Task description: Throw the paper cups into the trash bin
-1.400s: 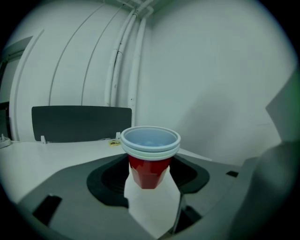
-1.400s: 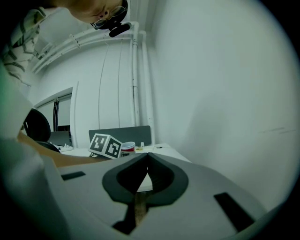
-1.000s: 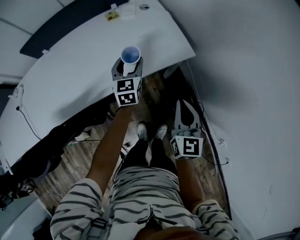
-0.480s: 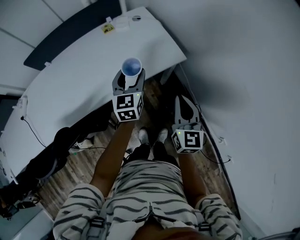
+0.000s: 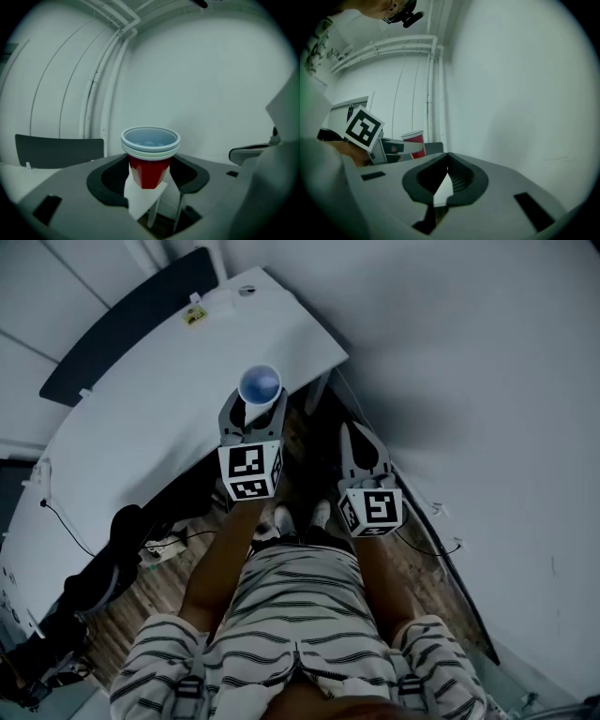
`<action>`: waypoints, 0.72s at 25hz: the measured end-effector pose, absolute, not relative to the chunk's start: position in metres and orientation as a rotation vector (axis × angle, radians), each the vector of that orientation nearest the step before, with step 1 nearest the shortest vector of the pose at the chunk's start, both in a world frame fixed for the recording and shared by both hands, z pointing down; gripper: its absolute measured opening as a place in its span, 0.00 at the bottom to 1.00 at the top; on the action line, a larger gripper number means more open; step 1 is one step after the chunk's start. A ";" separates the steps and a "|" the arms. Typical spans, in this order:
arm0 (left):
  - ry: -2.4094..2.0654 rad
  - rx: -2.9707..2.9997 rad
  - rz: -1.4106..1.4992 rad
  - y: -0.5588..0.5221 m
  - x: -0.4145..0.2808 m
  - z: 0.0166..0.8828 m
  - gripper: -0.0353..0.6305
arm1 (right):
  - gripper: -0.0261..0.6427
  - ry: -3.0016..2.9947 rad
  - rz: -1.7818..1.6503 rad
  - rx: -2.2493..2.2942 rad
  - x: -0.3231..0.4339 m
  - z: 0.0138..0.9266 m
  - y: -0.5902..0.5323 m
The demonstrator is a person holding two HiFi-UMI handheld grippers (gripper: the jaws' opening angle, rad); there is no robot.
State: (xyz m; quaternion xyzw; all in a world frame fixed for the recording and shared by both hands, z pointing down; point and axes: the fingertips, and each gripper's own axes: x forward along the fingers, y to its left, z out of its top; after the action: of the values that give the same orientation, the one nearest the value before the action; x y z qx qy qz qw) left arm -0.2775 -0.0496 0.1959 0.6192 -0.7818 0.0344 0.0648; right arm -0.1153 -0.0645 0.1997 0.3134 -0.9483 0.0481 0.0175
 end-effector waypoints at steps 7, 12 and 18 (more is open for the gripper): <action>-2.289 1.968 0.086 -0.043 -0.252 0.189 0.49 | 0.07 -2.944 0.121 1.034 -0.106 0.187 -0.064; -2.204 2.052 0.077 -0.043 -0.237 0.196 0.49 | 0.06 -2.920 0.109 1.133 -0.090 0.184 -0.067; -2.138 2.125 0.079 -0.042 -0.219 0.195 0.49 | 0.06 -2.886 0.105 1.213 -0.078 0.186 -0.065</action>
State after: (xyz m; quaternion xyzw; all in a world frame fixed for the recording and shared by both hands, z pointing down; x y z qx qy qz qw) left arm -0.2194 -0.0420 0.1951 0.7034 -0.7075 0.0261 0.0631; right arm -0.0782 -0.0651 0.1857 0.3871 -0.9214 0.0335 0.0047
